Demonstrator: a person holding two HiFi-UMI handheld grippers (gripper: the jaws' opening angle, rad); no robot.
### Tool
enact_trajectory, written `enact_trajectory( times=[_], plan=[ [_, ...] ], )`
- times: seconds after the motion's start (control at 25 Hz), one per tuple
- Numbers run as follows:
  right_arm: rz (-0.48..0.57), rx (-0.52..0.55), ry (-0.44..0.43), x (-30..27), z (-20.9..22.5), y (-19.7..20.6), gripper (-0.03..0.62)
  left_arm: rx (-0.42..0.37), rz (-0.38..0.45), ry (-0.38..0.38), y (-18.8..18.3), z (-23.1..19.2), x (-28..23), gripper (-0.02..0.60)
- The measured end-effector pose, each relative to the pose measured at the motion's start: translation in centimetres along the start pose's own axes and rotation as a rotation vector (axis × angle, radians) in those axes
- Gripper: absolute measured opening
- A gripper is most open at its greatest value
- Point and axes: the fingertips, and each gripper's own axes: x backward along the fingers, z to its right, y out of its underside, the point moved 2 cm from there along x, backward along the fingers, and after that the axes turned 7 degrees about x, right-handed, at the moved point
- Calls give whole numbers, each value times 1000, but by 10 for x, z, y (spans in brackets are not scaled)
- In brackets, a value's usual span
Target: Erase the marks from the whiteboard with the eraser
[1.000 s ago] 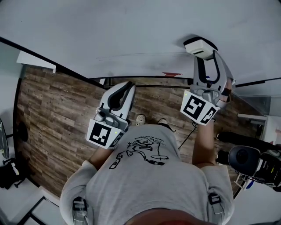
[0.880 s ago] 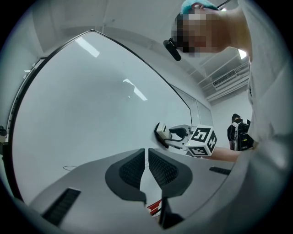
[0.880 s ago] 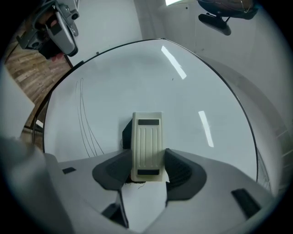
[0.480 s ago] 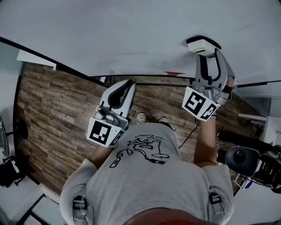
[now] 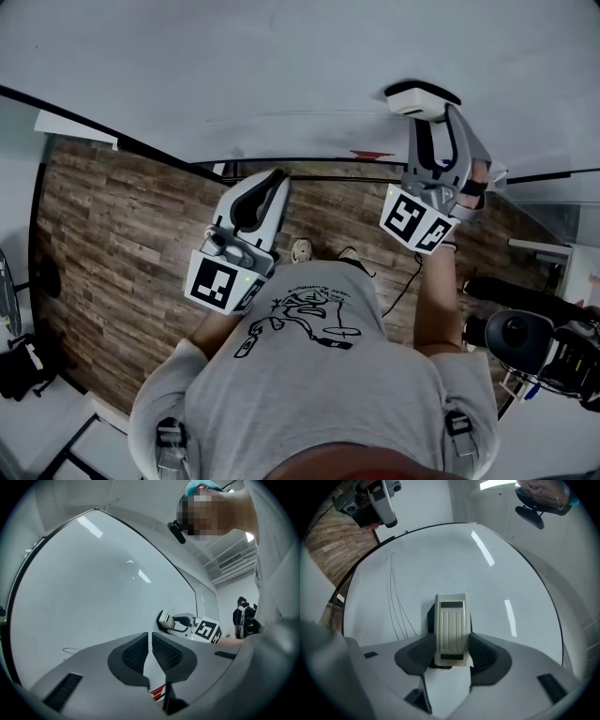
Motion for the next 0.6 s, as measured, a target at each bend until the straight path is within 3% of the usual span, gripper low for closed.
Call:
enact_trajectory(
  times=[0.6],
  plan=[
    [16,1,5,1,-23,3,229,5,-14,-20,2,1,3,40]
  ],
)
